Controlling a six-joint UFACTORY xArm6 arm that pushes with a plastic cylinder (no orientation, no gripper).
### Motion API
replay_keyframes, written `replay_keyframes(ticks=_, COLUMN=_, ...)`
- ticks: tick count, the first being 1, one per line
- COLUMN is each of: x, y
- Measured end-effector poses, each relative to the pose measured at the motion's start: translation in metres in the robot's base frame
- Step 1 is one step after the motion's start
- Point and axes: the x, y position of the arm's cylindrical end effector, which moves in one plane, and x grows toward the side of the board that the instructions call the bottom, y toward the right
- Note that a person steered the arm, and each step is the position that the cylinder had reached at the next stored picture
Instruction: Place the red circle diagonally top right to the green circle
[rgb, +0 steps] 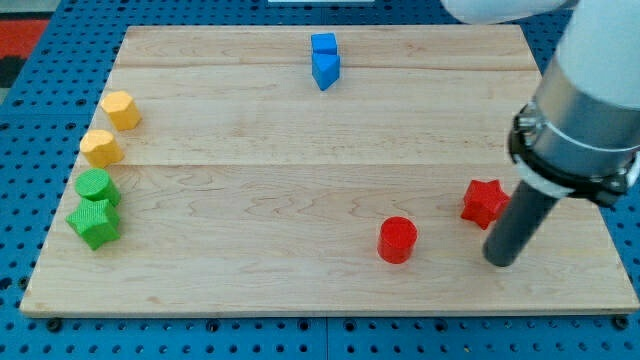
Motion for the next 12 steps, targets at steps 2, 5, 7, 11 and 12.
replay_keyframes(ticks=2, x=-0.037, y=-0.114)
replay_keyframes(ticks=5, x=-0.066, y=-0.169)
replay_keyframes(ticks=7, x=-0.067, y=-0.133)
replay_keyframes(ticks=11, x=-0.085, y=-0.260)
replay_keyframes(ticks=12, x=-0.142, y=-0.195)
